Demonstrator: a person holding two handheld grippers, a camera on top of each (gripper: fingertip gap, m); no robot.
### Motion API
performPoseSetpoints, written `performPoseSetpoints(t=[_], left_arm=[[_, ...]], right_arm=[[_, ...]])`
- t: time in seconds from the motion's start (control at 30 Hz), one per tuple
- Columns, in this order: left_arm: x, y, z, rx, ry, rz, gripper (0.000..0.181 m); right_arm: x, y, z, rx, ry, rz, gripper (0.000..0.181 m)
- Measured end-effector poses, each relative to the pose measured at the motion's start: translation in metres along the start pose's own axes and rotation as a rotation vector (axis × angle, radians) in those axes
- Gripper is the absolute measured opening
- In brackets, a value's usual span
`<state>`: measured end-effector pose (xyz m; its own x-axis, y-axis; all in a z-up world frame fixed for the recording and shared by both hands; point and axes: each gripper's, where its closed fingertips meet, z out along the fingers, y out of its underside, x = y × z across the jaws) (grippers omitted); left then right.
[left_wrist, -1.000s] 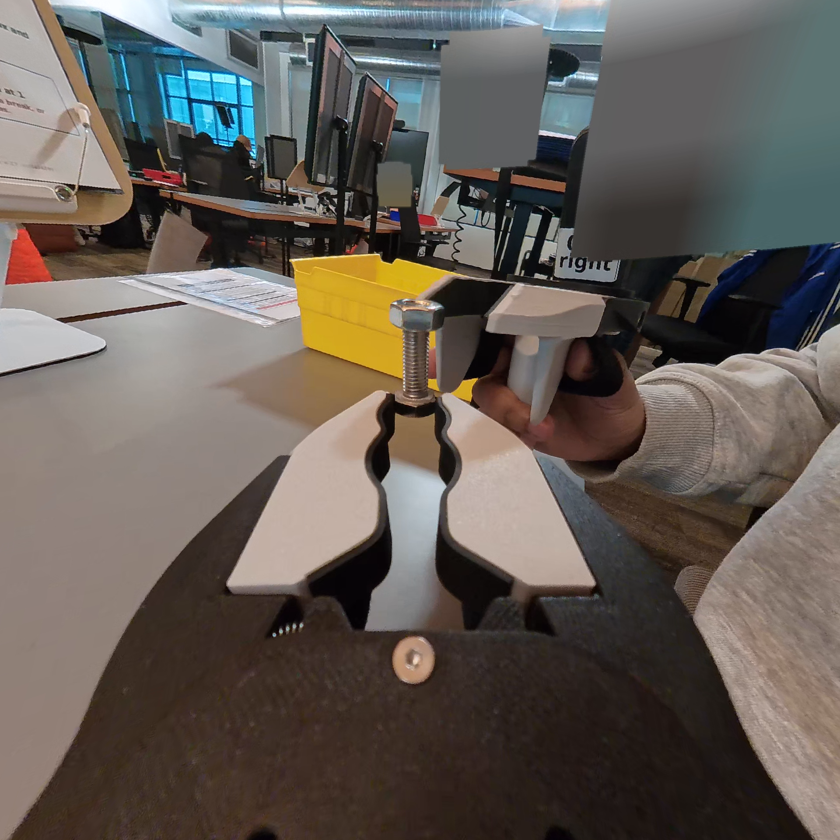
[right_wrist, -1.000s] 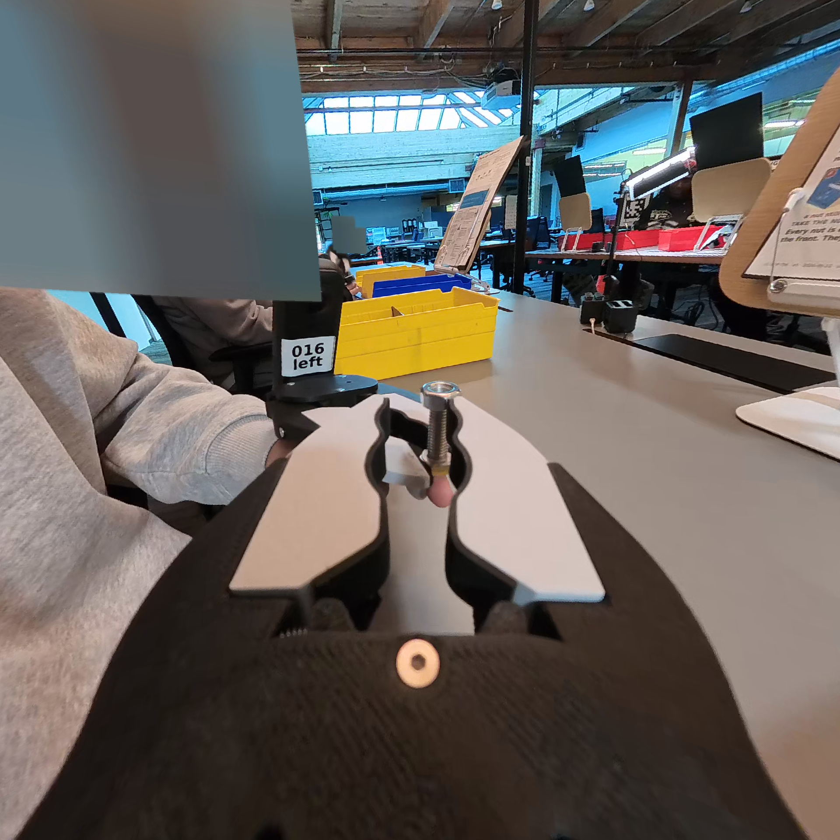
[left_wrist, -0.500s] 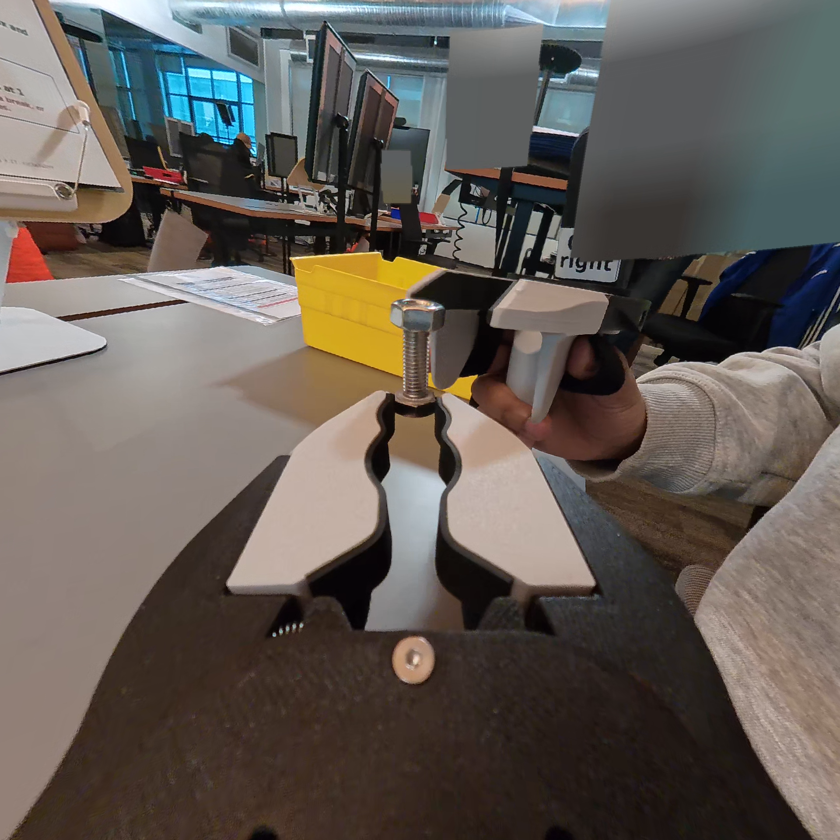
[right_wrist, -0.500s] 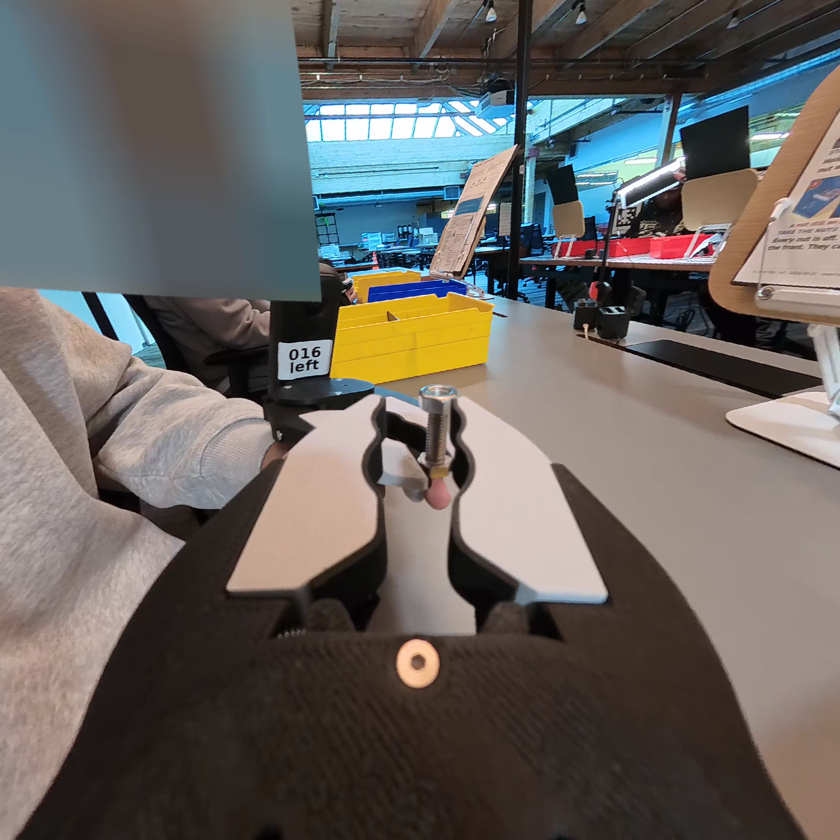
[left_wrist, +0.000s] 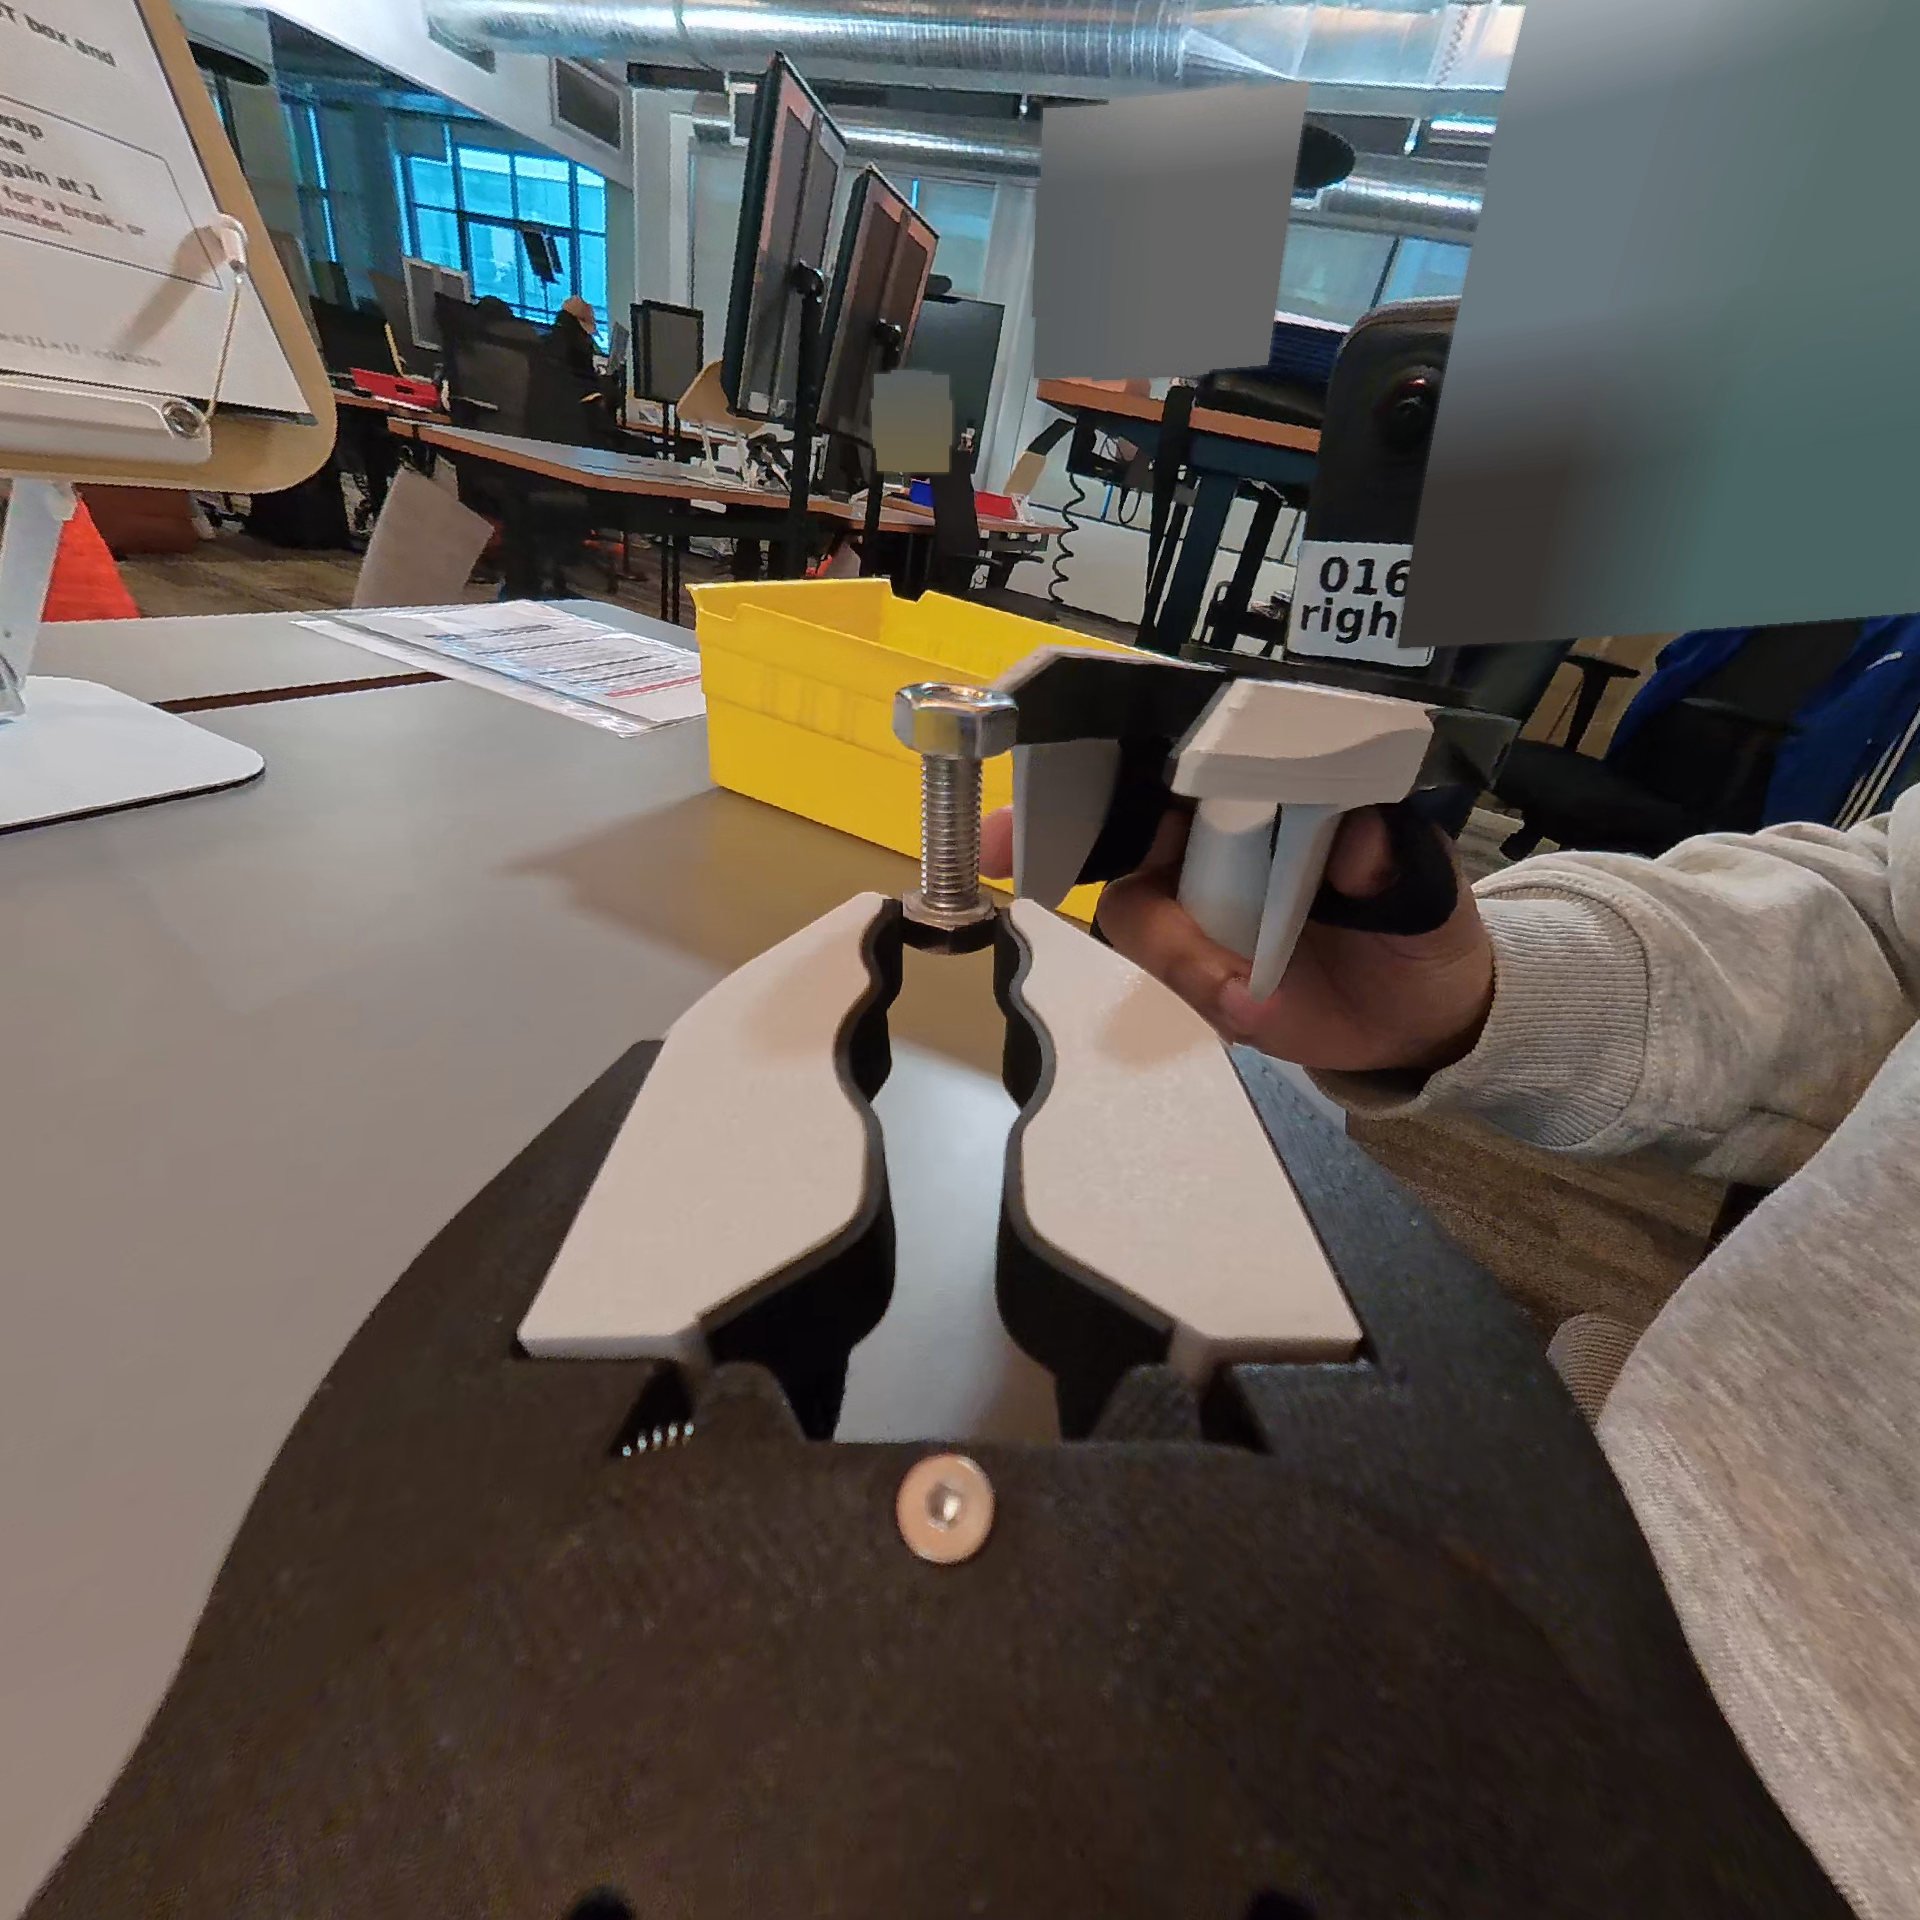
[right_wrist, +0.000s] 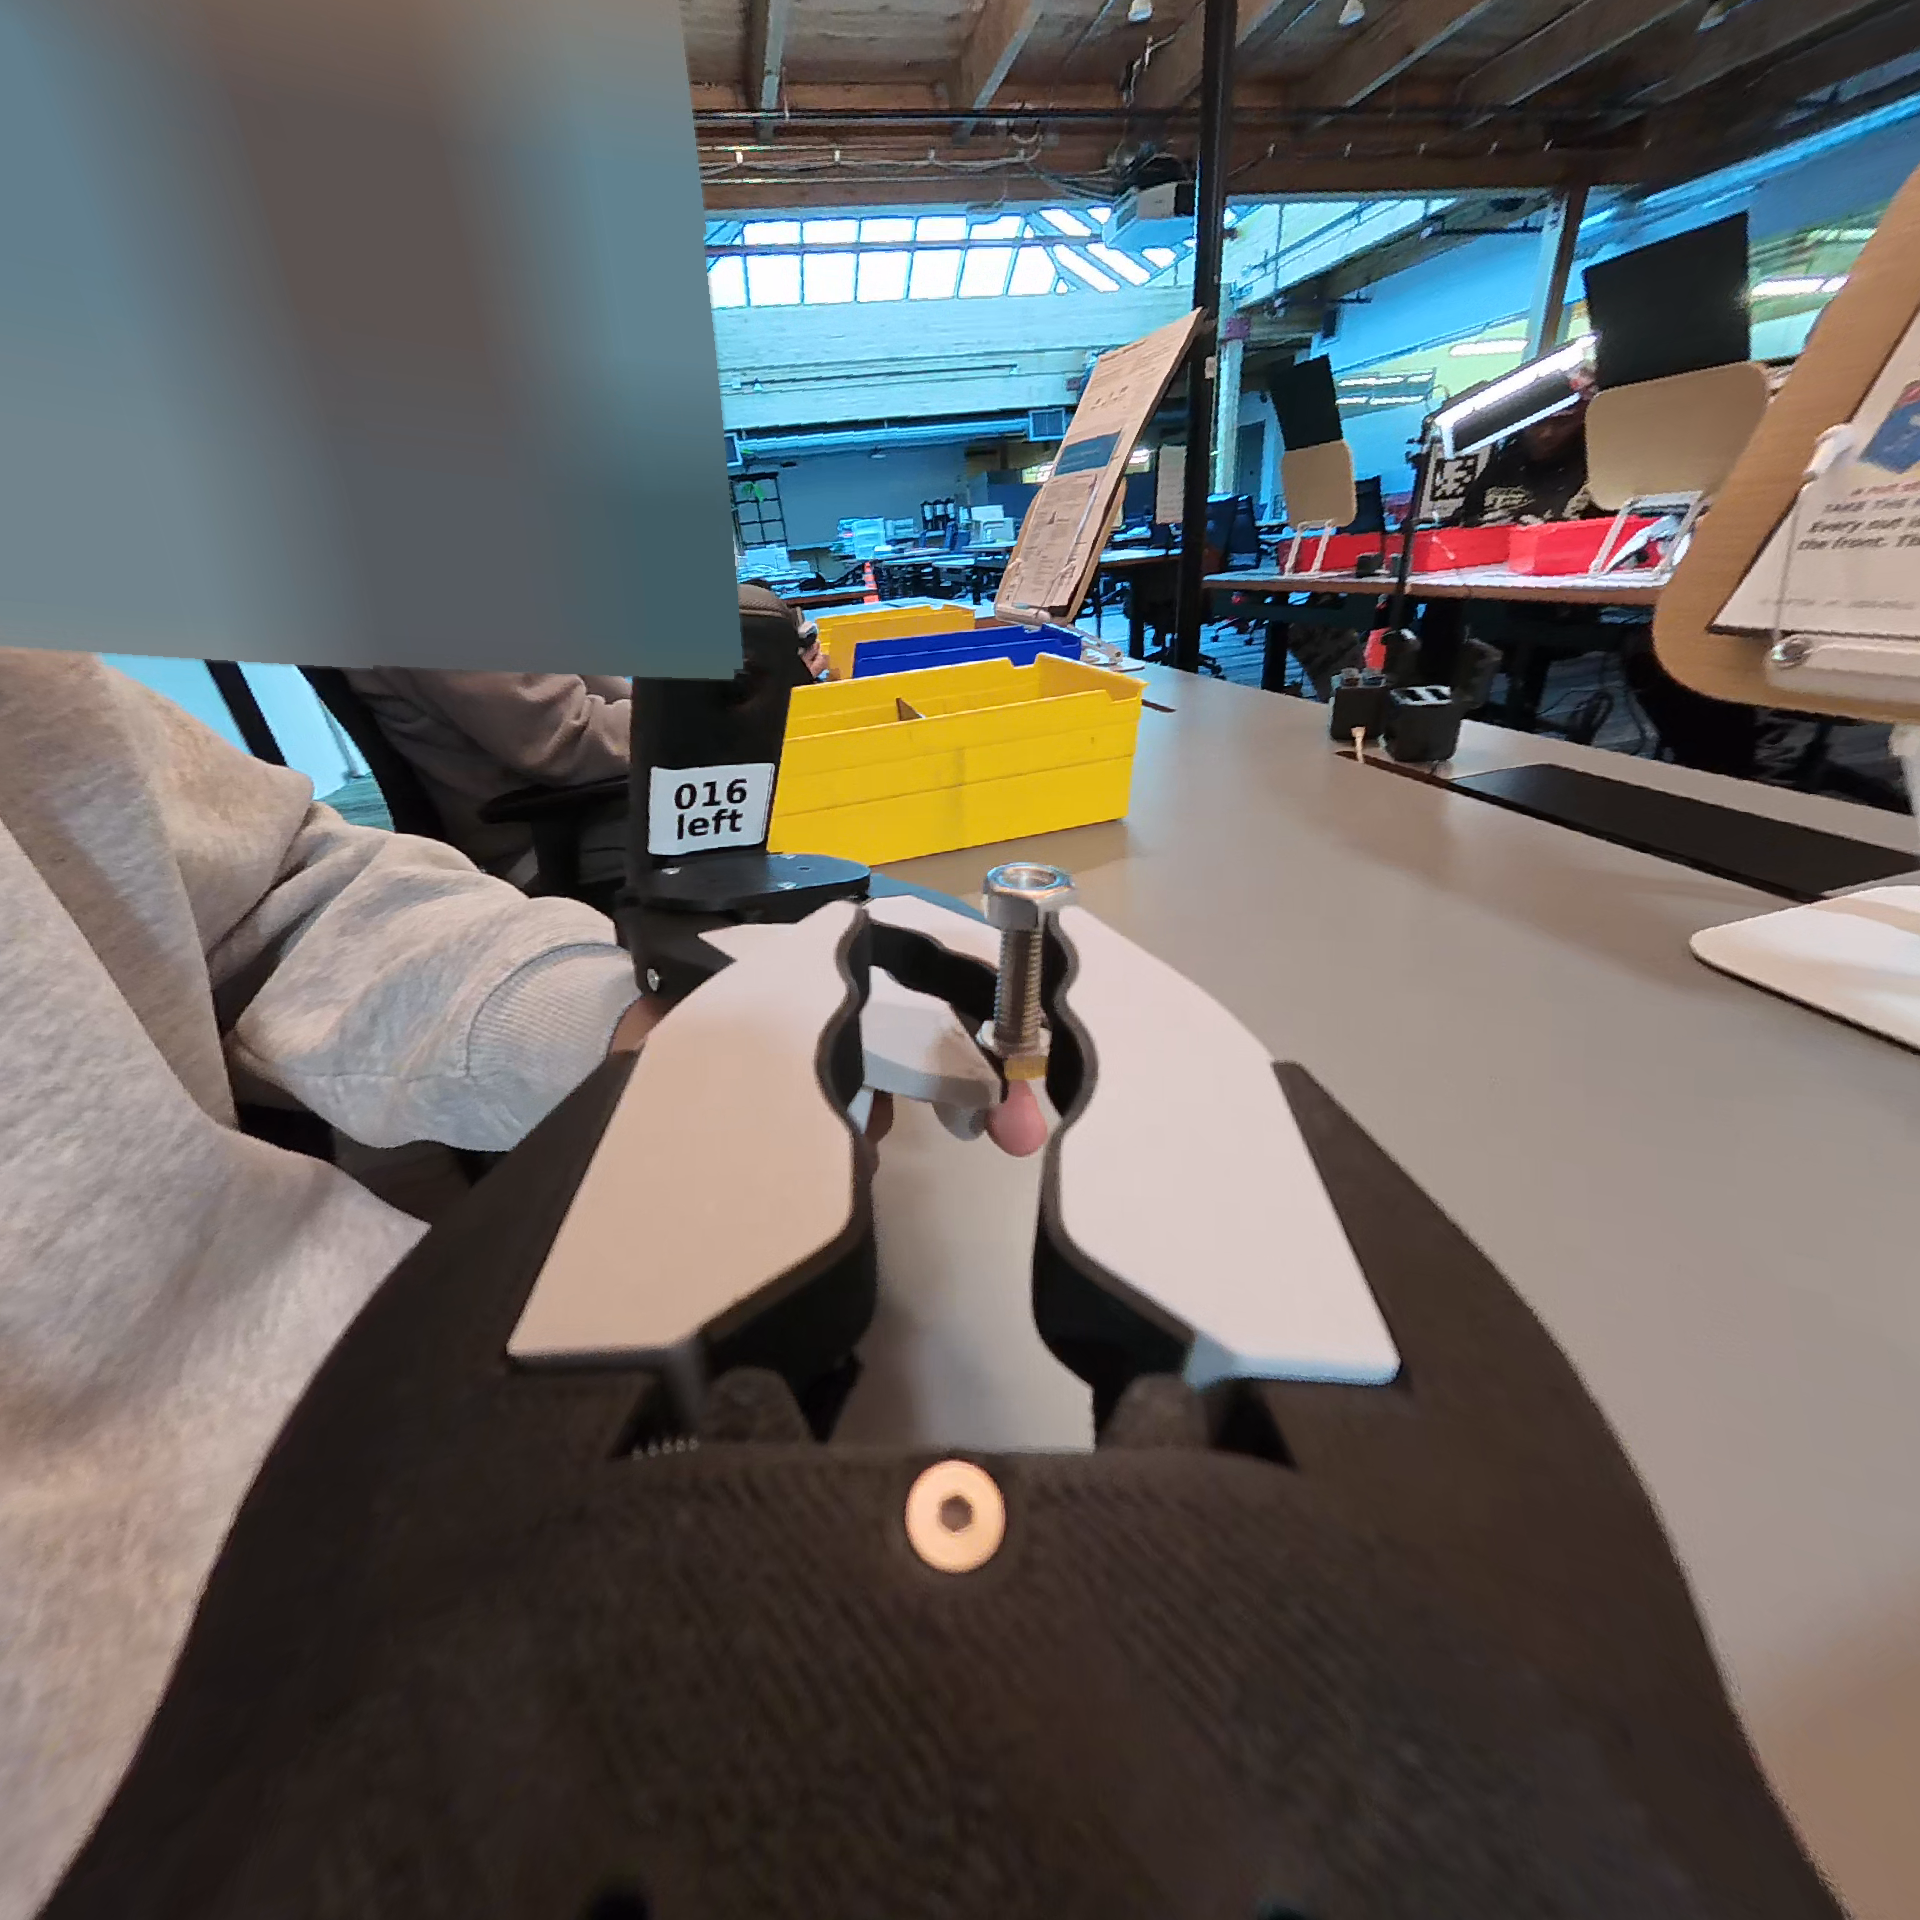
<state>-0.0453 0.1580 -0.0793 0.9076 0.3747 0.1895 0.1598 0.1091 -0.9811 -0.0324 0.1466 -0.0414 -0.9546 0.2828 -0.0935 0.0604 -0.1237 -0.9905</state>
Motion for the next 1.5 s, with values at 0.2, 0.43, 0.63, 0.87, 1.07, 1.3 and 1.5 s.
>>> performPoseSetpoints(t=[0.2,0.43,0.63,0.87,1.07,1.3,1.5], left_arm=[[-0.002,0.0,0.0,0.0,-0.008,-0.003,0.017],[-0.002,0.0,0.0,-0.003,-0.011,-0.004,0.017],[-0.002,0.001,0.0,-0.005,-0.01,-0.002,0.017],[-0.003,0.002,0.0,-0.01,-0.014,-0.006,0.017],[-0.002,0.002,0.001,-0.011,-0.011,-0.002,0.017],[-0.002,0.002,0.001,-0.013,-0.01,0.0,0.017],[-0.003,0.002,0.0,-0.011,-0.012,-0.006,0.017]], right_arm=[[-0.002,0.0,0.0,-0.005,0.002,-0.028,0.028],[-0.004,0.001,0.002,-0.008,-0.012,-0.016,0.031],[-0.003,0.0,0.001,-0.01,0.003,-0.037,0.028],[-0.004,0.0,0.002,-0.001,-0.012,-0.009,0.031],[0.003,-0.005,-0.002,0.02,0.031,-0.02,0.031],[0.006,-0.001,0.001,0.026,0.012,0.065,0.046],[-0.001,-0.001,0.002,0.013,-0.026,0.062,0.037]])
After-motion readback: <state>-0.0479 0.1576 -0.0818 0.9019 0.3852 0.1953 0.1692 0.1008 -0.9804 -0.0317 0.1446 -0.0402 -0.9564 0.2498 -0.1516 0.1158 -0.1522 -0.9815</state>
